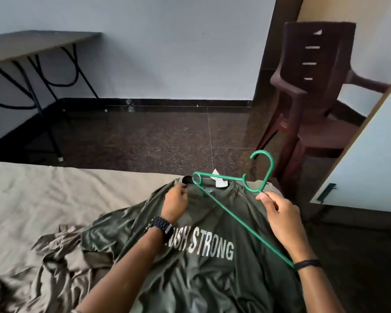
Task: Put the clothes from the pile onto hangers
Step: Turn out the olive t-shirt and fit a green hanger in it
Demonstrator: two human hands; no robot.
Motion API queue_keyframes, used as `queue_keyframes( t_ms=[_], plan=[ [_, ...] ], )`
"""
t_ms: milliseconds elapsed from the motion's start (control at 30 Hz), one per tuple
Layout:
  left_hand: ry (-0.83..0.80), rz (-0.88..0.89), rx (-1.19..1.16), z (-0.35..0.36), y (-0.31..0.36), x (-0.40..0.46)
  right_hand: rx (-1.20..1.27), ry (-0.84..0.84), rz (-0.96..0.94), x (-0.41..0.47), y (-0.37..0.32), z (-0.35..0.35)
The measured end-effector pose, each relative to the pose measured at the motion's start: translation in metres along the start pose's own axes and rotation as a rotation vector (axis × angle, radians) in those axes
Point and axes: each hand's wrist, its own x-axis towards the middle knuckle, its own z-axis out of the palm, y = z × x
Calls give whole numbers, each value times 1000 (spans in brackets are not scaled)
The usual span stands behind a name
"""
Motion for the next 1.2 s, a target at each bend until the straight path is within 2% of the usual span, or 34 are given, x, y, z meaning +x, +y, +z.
queue_keyframes(
  t_ms=[300,533,667,867,1067,1200],
  plan=[
    [112,64,259,11,-4,35,4,-101,22,28,11,-1],
    [186,134,165,5,-11,35,22,-229,34,35,16,-3],
    [219,188,107,-8,-19,30,-9,-216,-62,42,15,0],
    [207,277,-15,-26,-23,20,-21,-248,-45,56,4,-1],
    [153,291,-104,-40,-25,20,-55,-189,-68,67,8,-12],
    [142,280,-136,-40,-20,20,-64,-301,-77,67,8,-14]
  ],
)
